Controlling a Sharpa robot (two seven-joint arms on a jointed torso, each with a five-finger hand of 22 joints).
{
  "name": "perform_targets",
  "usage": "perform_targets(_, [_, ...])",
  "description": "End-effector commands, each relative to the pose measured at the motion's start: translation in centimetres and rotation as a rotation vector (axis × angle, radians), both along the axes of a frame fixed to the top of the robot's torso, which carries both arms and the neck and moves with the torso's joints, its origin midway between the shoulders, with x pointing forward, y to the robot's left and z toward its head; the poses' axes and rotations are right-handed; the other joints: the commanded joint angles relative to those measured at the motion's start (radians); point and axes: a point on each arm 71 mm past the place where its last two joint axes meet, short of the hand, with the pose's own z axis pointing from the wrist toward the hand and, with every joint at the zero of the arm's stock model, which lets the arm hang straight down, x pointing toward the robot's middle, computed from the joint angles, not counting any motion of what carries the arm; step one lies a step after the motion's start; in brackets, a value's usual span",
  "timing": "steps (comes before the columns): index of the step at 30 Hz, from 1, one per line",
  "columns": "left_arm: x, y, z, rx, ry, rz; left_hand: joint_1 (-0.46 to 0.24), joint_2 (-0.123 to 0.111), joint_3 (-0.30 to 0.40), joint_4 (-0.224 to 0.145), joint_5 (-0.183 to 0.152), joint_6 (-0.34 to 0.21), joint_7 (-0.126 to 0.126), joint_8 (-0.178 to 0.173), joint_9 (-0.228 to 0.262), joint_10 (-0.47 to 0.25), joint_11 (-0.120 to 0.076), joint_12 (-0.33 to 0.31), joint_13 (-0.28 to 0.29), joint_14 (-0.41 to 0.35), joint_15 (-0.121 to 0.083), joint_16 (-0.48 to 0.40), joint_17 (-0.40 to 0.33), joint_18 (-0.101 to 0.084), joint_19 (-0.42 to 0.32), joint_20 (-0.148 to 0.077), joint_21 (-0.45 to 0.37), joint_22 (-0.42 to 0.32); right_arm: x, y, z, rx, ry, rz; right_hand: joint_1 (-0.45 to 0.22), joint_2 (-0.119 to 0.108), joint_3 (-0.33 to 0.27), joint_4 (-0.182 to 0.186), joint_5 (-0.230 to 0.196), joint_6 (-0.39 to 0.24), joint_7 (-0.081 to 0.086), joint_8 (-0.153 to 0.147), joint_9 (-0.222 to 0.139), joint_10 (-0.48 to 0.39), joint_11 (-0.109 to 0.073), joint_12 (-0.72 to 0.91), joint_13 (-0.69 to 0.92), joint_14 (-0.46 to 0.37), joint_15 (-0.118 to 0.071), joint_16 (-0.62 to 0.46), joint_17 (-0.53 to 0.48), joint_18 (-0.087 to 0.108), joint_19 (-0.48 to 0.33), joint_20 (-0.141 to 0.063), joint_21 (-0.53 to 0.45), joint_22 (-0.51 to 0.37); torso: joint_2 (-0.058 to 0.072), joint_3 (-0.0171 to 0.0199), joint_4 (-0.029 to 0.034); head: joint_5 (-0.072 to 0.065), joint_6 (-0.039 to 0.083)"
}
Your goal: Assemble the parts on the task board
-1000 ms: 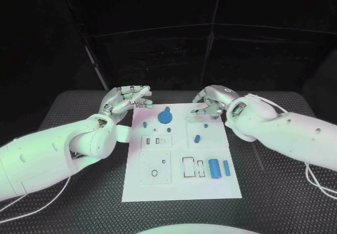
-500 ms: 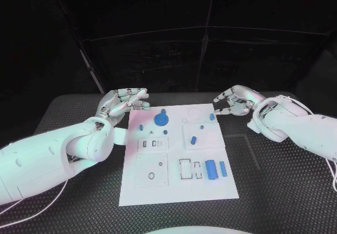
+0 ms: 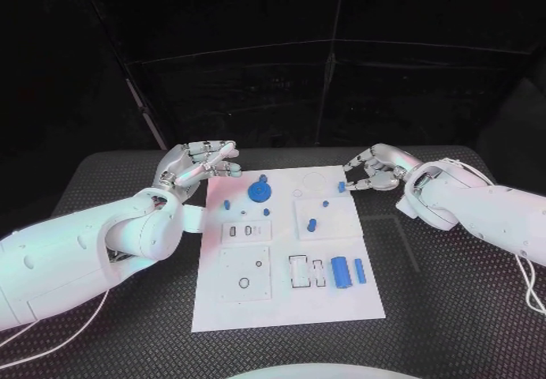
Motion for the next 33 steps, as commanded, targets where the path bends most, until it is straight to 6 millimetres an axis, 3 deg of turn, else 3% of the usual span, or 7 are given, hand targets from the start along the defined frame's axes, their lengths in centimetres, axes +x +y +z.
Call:
perform_targets(1, [0.0, -0.1, 0.2, -0.005, -0.012, -0.012, 0.006, 0.0, 0.001, -0.006, 0.001, 0.005, 0.0, -0.006, -0.001, 0.005, 0.001, -0.005, -0.001, -0.004, 0.005, -0.007, 0.001, 0.003, 0.004, 0.0, -0.003, -0.002, 0.0, 0.3, -0.3, -0.01, 0.023, 0.028, 0.007, 0.003, 0.0, -0.006, 0.003, 0.016, 0.0, 0.007, 0.002, -0.008, 0.002, -0.004, 0.054, 0.089, 0.002, -0.002, 0.194, 0.005, -0.006, 0.003, -0.004, 0.0, 0.0, -0.0012, -0.0009, 0.0, -0.002])
perform_targets(9, [0.1, -0.1, 0.1, -0.005, -0.012, -0.011, 0.006, 0.0, 0.001, -0.006, 0.001, 0.005, 0.0, -0.006, -0.001, 0.005, 0.001, -0.005, -0.001, -0.004, 0.005, -0.007, 0.001, 0.003, 0.004, 0.0, -0.003, -0.002, 0.0, 0.8, -1.0, -0.024, 0.038, 0.04, 0.007, 0.012, -0.001, -0.011, -0.001, 0.041, 0.0, 0.018, 0.005, -0.007, 0.002, -0.002, 0.056, 0.09, 0.003, 0.0, 0.199, 0.004, -0.003, 0.004, -0.003, 0.003, -0.001, -0.0006, 0.0001, -0.001, -0.004])
perform_targets(33, [0.1, -0.2, 0.1, -0.004, -0.012, -0.011, 0.007, 0.001, 0.0, -0.007, 0.001, 0.006, 0.0, -0.007, -0.001, 0.006, 0.001, -0.006, -0.001, -0.005, 0.005, -0.009, 0.002, 0.003, 0.003, 0.0, -0.004, -0.003, 0.4, 1.0, -1.6, -0.044, 0.051, 0.032, 0.017, 0.067, 0.031, -0.024, -0.048, 0.113, -0.015, 0.037, 0.005, 0.009, -0.011, 0.018, 0.074, 0.094, -0.008, 0.007, 0.218, -0.001, 0.016, -0.004, 0.012, 0.034, -0.001, -0.0006, -0.0007, -0.001, -0.011])
